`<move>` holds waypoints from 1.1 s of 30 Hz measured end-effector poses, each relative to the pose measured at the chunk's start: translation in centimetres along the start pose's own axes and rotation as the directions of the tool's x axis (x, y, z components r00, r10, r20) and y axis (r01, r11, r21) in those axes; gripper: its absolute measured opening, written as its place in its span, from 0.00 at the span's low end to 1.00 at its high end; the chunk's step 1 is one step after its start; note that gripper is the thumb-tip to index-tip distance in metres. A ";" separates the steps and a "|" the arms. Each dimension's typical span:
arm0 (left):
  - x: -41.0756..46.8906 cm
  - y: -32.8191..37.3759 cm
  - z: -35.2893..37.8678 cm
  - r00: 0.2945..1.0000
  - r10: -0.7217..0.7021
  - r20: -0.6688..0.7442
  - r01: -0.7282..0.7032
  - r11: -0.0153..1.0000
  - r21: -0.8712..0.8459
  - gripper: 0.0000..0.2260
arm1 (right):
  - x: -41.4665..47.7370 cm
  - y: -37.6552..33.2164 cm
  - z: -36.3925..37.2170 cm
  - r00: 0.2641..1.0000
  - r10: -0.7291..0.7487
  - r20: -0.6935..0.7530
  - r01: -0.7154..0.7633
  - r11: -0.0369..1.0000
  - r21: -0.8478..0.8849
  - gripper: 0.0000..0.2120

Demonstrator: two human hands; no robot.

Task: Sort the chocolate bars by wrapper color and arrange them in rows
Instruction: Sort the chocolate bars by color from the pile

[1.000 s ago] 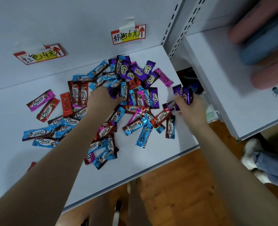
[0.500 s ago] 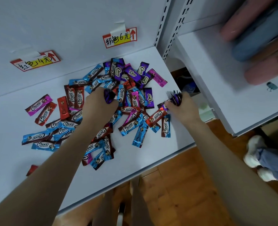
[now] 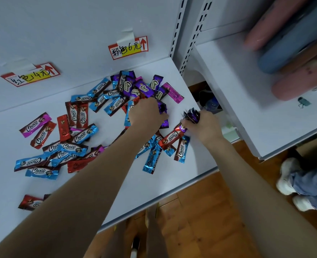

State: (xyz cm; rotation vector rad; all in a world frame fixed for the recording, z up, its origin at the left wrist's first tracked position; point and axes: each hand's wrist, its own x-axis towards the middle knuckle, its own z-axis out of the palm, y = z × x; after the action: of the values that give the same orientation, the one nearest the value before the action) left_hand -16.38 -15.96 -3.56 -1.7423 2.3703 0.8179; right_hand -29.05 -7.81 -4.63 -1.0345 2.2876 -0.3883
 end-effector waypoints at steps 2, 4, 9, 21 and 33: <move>0.3 0.3 0.0 0.999 -0.025 0.022 0.024 0.998 0.051 0.16 | -0.2 0.2 0.0 0.999 0.012 -0.033 -0.011 1.000 0.006 0.13; 0.6 0.5 0.0 0.999 -0.018 0.034 0.016 0.997 0.070 0.15 | -0.3 0.3 0.0 0.999 0.021 -0.042 -0.020 1.000 0.018 0.14; 0.8 0.2 0.1 0.997 -0.026 0.075 0.034 0.995 -0.098 0.12 | -0.2 -0.3 0.4 0.999 0.045 -0.014 -0.046 0.999 -0.018 0.18; -0.6 -2.6 0.2 0.991 -0.061 -0.118 0.015 0.933 -0.359 0.10 | 0.3 -1.6 1.4 0.998 -0.052 -0.034 0.057 0.985 0.164 0.13; 0.7 1.8 0.6 0.998 -0.060 0.000 0.060 0.997 0.039 0.16 | -1.1 1.3 -0.6 1.000 -0.006 -0.024 0.014 0.929 0.371 0.05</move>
State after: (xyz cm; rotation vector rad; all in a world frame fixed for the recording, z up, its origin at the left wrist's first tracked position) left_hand -18.45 -15.90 -3.68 -1.7884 2.3053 0.7593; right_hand -29.60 -6.09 -4.34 -0.8503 2.1152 -0.8060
